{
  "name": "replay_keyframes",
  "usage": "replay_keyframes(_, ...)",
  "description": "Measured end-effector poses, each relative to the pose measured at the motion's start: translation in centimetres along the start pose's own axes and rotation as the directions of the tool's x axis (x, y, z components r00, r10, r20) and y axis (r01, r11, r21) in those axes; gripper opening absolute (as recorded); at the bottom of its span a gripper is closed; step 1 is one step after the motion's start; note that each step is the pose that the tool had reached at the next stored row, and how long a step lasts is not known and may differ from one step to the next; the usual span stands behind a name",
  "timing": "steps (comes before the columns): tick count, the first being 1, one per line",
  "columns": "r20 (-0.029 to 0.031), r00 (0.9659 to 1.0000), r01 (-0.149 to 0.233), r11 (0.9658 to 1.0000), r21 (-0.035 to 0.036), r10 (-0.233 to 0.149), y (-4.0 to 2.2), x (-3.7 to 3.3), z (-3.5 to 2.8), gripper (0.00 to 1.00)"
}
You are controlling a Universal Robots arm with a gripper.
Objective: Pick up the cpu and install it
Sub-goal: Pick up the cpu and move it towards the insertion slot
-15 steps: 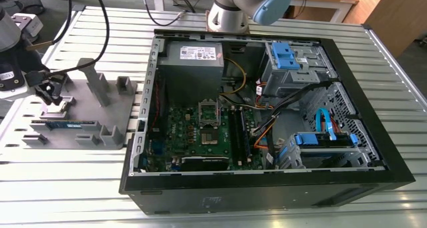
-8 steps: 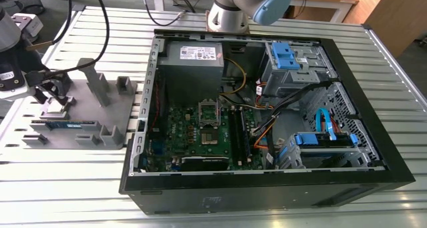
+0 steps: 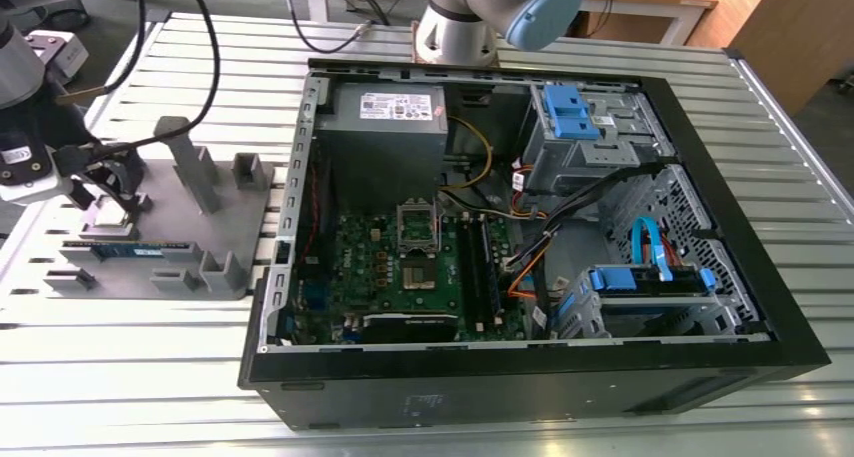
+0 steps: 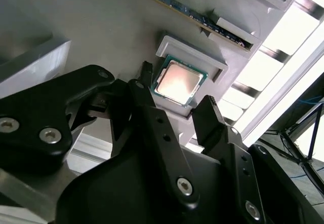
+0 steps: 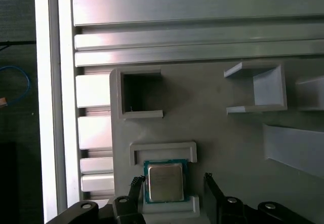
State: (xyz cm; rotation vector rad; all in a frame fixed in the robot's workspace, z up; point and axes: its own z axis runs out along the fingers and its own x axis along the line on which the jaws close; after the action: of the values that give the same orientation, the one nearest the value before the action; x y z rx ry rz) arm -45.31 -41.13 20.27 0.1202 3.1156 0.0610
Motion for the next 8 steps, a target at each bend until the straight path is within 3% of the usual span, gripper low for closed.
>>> replay_keyframes(5,0.0001,1.0000,0.000,1.0000,0.0000,0.000,-0.04,0.02,0.86,0.59)
replay_keyframes(8,-0.0003,1.0000,0.000,1.0000,0.0002,0.000,-0.04,0.03,1.02,0.59)
